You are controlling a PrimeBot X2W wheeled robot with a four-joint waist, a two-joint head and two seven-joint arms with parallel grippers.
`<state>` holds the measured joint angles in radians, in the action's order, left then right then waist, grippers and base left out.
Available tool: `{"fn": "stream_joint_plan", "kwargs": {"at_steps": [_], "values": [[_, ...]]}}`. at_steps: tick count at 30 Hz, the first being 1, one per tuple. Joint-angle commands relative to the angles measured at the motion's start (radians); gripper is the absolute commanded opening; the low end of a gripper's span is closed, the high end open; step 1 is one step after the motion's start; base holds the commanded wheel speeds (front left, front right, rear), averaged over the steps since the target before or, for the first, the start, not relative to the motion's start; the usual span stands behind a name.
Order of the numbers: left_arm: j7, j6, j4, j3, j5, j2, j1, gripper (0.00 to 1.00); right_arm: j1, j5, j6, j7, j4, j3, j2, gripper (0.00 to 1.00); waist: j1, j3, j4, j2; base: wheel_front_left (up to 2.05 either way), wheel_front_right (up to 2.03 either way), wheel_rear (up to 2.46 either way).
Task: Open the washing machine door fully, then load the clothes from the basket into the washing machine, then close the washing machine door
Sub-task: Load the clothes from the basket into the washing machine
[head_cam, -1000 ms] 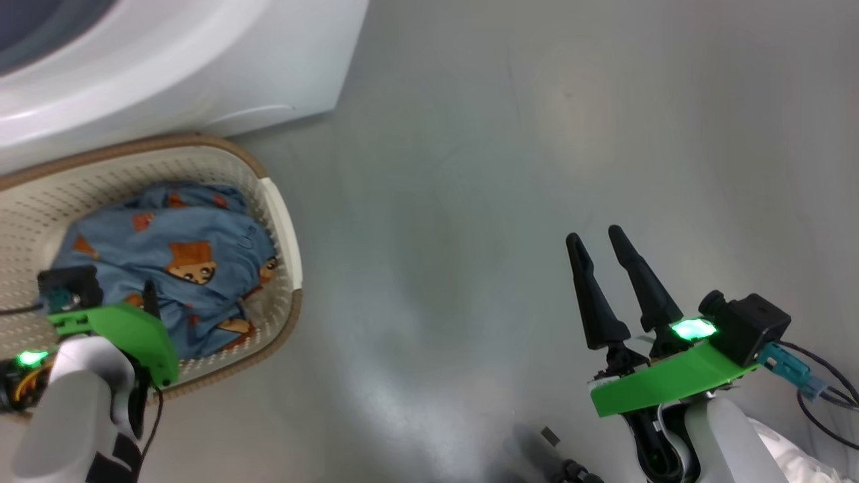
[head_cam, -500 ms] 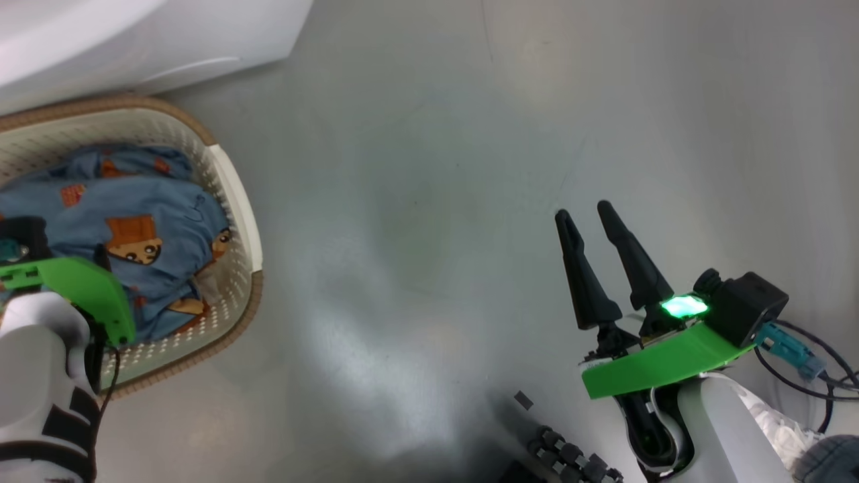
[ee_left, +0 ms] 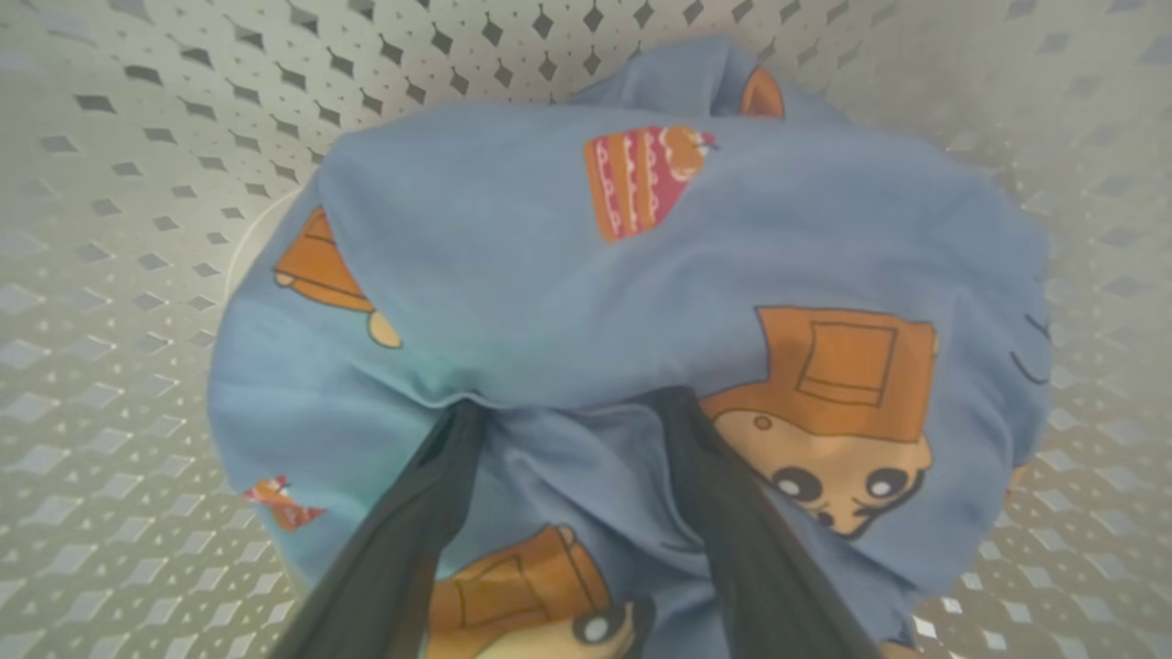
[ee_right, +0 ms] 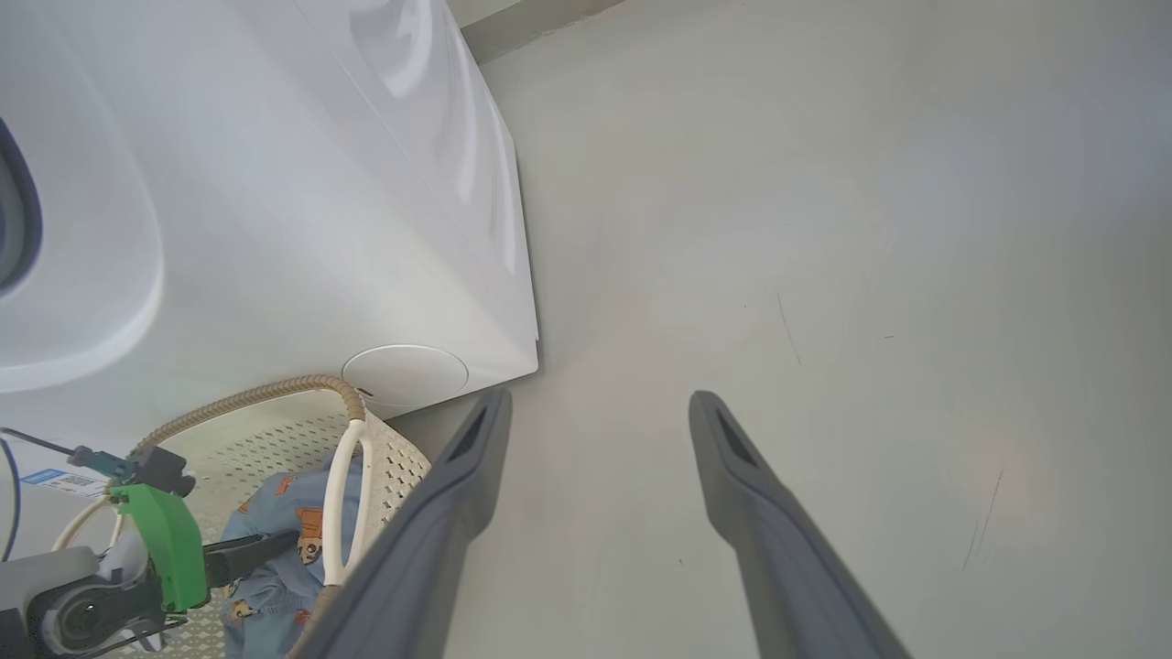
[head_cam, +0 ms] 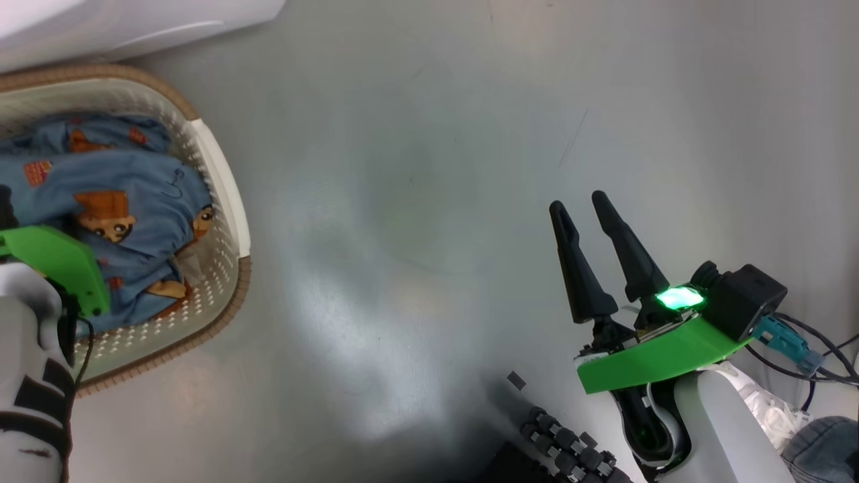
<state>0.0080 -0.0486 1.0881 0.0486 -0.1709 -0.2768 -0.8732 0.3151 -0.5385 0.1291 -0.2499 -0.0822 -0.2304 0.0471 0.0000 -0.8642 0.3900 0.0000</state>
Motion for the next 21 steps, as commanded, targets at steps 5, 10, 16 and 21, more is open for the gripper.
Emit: {"fn": "stream_joint_plan", "kwargs": {"at_steps": [5,10,16,21], "values": [[-0.008,-0.012,0.007,-0.004,0.015,-0.039,-0.019,1.00,-0.003,-0.004,0.002,-0.012,0.021,-0.021,0.003,1.00,0.0000,-0.031,0.012,0.0000,0.00,0.00,0.00],[-0.011,-0.018,0.028,0.006,0.015,-0.043,-0.047,1.00,0.000,-0.004,0.002,-0.012,0.022,-0.020,0.003,1.00,0.0000,-0.049,0.022,0.0000,0.00,0.00,0.00],[-0.014,-0.019,0.056,0.027,0.022,-0.042,-0.073,0.14,0.001,0.000,0.002,-0.012,0.025,-0.011,0.003,1.00,0.0000,-0.063,0.024,0.0000,0.00,0.00,0.00],[-0.034,-0.017,0.075,0.035,0.016,-0.030,-0.086,0.00,0.005,0.009,0.002,-0.012,0.025,0.002,0.003,1.00,0.0000,-0.064,0.010,0.0000,0.00,0.00,0.00]]}}
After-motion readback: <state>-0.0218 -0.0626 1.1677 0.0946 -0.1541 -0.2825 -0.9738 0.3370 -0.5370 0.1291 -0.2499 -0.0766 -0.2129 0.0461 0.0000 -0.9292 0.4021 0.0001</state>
